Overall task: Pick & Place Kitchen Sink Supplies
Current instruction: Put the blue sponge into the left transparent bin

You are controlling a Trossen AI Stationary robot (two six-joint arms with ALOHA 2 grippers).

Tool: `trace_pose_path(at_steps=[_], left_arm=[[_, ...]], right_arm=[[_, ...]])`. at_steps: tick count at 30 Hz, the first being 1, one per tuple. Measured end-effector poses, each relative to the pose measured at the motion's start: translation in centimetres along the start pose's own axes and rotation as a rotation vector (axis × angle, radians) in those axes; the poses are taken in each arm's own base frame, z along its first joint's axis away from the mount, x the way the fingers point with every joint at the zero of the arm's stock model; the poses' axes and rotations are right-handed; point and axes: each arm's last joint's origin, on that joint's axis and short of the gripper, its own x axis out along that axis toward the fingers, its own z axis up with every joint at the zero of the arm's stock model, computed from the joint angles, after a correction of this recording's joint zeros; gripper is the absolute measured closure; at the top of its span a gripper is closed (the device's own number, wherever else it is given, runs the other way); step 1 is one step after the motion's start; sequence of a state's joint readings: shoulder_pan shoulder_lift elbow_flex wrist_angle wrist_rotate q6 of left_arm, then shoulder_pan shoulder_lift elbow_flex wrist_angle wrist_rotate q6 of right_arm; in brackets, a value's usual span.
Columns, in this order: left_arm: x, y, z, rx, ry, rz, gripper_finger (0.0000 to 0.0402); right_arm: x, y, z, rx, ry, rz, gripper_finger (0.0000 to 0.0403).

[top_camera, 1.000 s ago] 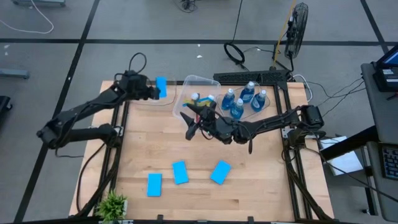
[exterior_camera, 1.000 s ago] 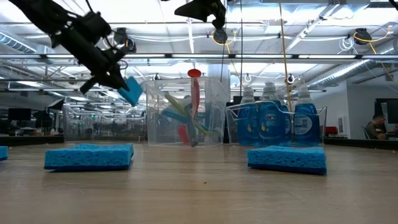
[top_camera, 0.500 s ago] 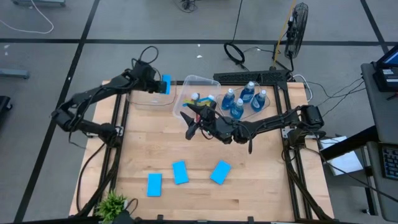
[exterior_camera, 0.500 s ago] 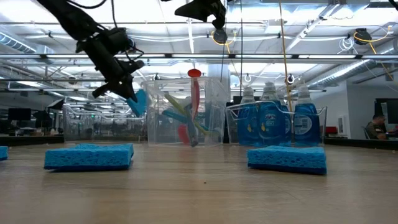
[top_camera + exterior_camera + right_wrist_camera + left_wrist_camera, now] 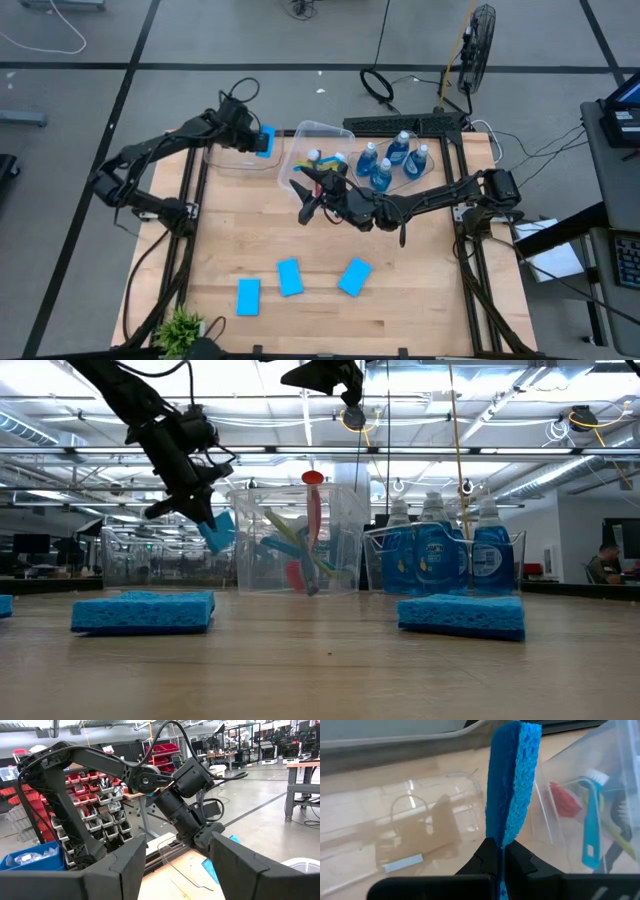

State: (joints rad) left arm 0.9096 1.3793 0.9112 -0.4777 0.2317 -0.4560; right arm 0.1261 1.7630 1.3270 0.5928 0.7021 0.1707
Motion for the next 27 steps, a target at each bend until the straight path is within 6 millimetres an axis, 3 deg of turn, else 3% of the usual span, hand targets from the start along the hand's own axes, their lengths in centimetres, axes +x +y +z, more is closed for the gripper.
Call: trace_pose_path(at_steps=[10, 20, 27], left_arm=[[2.2, 0.5, 0.0, -0.04, 0.049, 0.02, 0.0393], [2.6, 0.6, 0.0, -0.034, 0.061, 0.026, 0.039], [2.6, 0.7, 0.0, -0.027, 0.059, 0.03, 0.0327]], right_arm=[[0.0, 0.0, 0.0, 0.0, 0.0, 0.0, 0.0204], [0.0, 0.0, 0.0, 0.0, 0.0, 0.0, 0.0202], [0.0, 0.0, 0.0, 0.0, 0.0, 0.0, 0.02]])
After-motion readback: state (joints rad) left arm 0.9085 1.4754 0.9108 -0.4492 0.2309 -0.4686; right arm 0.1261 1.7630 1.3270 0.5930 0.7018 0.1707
